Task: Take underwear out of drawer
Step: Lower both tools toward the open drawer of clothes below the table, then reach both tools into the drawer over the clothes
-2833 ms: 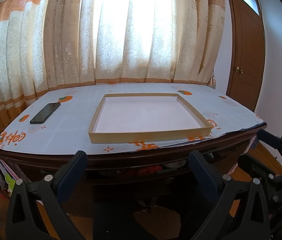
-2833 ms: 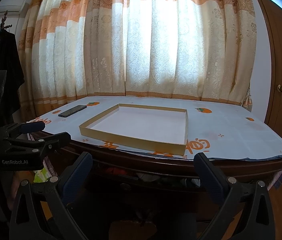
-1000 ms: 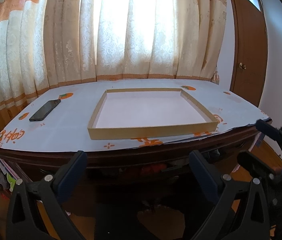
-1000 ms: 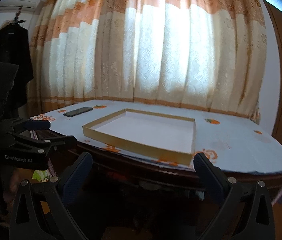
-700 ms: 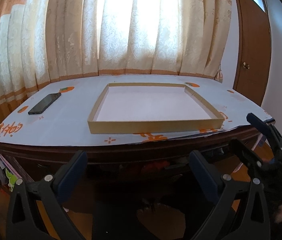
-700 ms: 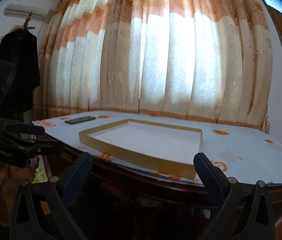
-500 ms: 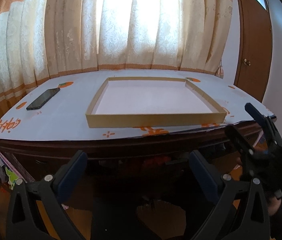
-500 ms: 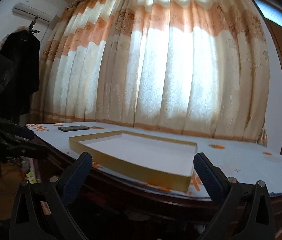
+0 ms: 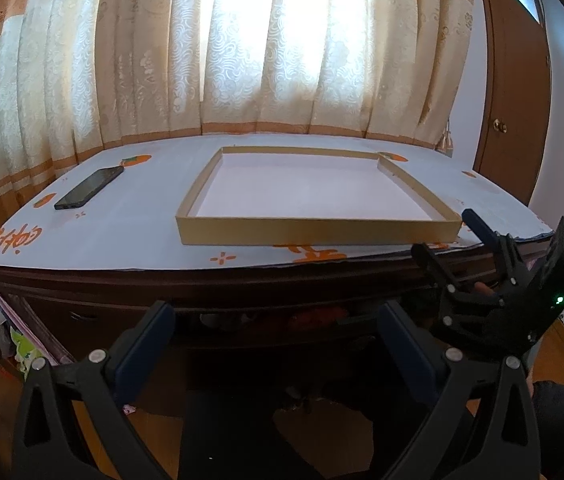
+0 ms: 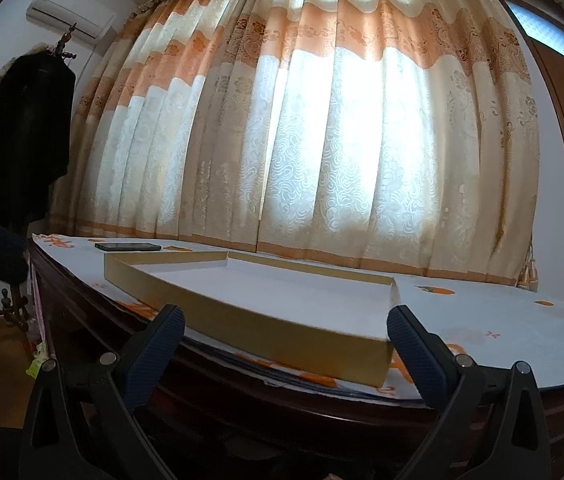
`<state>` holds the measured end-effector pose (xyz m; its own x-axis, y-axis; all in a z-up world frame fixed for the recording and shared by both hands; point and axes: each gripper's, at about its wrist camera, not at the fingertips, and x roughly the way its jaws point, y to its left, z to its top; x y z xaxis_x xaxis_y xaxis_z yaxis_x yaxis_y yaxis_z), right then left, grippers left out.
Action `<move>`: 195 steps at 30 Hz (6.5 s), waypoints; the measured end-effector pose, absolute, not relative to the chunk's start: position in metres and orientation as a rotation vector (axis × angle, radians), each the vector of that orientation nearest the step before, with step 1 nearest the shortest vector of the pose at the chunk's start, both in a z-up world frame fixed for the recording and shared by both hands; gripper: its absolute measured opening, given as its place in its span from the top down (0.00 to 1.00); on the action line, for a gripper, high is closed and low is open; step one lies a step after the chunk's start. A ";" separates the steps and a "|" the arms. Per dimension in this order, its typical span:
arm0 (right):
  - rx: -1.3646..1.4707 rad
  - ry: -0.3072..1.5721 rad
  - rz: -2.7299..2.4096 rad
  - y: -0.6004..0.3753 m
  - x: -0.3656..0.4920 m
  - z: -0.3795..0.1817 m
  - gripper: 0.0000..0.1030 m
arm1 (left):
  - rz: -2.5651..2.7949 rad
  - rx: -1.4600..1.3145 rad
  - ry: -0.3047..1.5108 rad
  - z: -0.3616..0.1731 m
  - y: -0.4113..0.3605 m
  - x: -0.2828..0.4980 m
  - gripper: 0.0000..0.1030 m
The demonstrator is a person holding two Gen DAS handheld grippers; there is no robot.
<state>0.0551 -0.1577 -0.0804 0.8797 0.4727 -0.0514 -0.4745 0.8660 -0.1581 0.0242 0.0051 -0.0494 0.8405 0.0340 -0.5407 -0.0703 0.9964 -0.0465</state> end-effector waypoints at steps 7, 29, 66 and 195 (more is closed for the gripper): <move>-0.216 -0.044 0.485 -0.155 0.053 -0.089 0.01 | 0.054 -0.069 0.590 -0.053 0.004 0.027 0.00; -0.325 -0.084 0.469 -0.149 0.056 -0.098 0.01 | 0.061 -0.077 0.585 -0.054 0.004 0.025 0.00; -0.313 0.138 0.405 -0.165 0.034 -0.095 0.01 | 0.037 -0.046 0.622 -0.059 -0.009 0.026 0.00; -0.525 0.973 0.474 -0.148 0.073 -0.121 0.30 | 0.017 0.021 0.854 -0.117 0.004 0.062 0.00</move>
<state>0.0726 -0.1478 -0.1209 0.4814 0.1417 -0.8650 -0.5938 0.7786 -0.2029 0.0618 0.0043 -0.1172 0.6570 0.0233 -0.7535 -0.0063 0.9997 0.0254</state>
